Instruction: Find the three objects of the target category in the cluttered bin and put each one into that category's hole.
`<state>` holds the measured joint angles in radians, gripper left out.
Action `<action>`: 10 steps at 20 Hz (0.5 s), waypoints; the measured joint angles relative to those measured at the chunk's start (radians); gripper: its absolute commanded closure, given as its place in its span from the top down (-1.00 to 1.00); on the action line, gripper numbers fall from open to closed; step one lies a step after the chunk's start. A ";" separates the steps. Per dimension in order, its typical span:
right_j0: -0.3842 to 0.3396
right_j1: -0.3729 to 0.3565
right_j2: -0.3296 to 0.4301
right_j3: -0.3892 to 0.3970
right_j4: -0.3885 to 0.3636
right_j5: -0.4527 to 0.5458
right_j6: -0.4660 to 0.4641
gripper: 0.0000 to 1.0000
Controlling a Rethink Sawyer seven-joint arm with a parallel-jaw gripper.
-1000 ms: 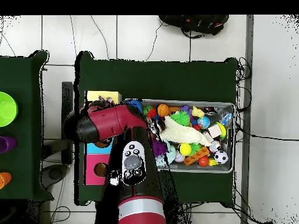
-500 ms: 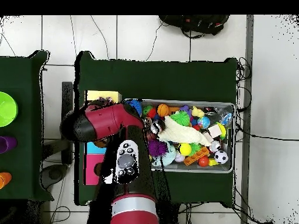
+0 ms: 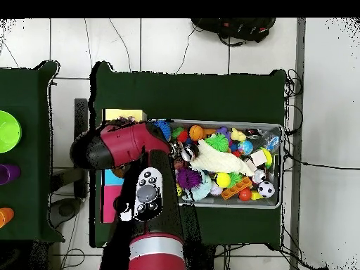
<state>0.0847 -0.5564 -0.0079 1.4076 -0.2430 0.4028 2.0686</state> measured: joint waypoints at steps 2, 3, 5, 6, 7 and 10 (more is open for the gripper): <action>0.005 0.005 -0.004 -0.014 0.000 0.020 0.000 -1.00; 0.007 0.007 -0.006 -0.019 0.000 0.027 0.000 -1.00; 0.014 0.015 -0.011 -0.039 0.000 0.056 0.000 -1.00; 0.016 0.018 -0.012 -0.049 0.000 0.072 0.000 -1.00; 0.017 0.022 -0.012 -0.060 0.001 0.091 0.000 -1.00; 0.016 0.032 -0.010 -0.091 0.001 0.148 0.000 -1.00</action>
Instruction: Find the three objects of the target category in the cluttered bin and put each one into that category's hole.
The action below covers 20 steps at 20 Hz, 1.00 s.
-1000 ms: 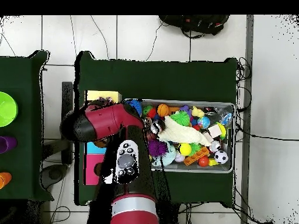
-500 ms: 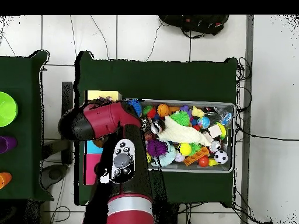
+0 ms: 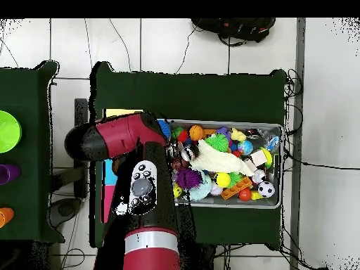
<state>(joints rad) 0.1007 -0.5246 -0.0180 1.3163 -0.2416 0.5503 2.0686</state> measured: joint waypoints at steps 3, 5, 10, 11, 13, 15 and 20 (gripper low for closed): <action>-0.003 0.007 0.006 -0.019 0.005 0.036 0.000 -1.00; -0.012 0.012 0.016 -0.034 0.015 0.069 0.000 -1.00; -0.046 0.027 0.048 -0.074 0.056 0.167 0.000 -1.00; -0.054 0.031 0.055 -0.082 0.066 0.186 0.000 -1.00; -0.063 0.037 0.064 -0.094 0.077 0.215 0.000 -1.00; -0.072 0.044 0.072 -0.109 0.092 0.248 0.000 -1.00; -0.091 0.050 0.086 -0.117 0.116 0.296 0.000 -1.00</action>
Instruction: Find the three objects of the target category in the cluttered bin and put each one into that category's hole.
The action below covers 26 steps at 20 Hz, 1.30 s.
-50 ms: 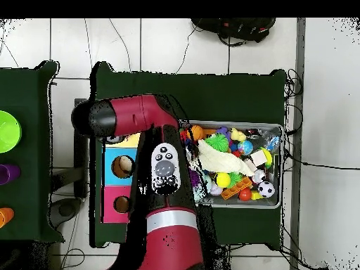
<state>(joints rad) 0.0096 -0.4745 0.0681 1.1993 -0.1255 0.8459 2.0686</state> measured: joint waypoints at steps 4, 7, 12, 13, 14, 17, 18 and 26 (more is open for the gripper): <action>-0.033 0.017 0.023 -0.023 0.033 0.063 0.000 -1.00; -0.048 0.028 0.037 -0.039 0.046 0.094 0.000 -1.00; -0.056 0.035 0.047 -0.050 0.057 0.114 0.000 -1.00; -0.057 0.035 0.048 -0.050 0.059 0.114 0.000 -1.00; -0.058 0.035 0.048 -0.050 0.061 0.114 0.000 -1.00; -0.061 0.036 0.051 -0.050 0.066 0.119 0.000 -1.00; -0.063 0.037 0.052 -0.050 0.068 0.121 0.000 -1.00; -0.067 0.029 0.054 -0.027 0.081 0.121 0.000 -1.00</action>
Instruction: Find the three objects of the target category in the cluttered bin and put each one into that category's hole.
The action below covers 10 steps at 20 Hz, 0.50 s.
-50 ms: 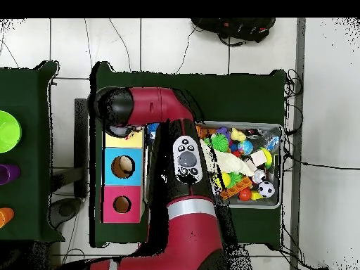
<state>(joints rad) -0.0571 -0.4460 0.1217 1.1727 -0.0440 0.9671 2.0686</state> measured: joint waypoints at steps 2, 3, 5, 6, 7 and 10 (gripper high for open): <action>0.000 -0.007 0.000 0.019 0.004 0.000 0.000 -1.00; 0.000 -0.016 0.000 0.037 0.006 -0.001 0.000 -1.00; 0.000 -0.030 -0.001 0.064 0.007 -0.002 0.000 -1.00; 0.000 -0.035 -0.001 0.070 0.008 -0.003 0.000 -1.00; 0.001 -0.043 -0.002 0.080 0.007 -0.006 0.000 -1.00; 0.005 -0.070 -0.008 0.109 0.007 -0.014 0.000 -1.00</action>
<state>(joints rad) -0.0517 -0.5161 0.1136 1.2822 -0.0373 0.9533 2.0686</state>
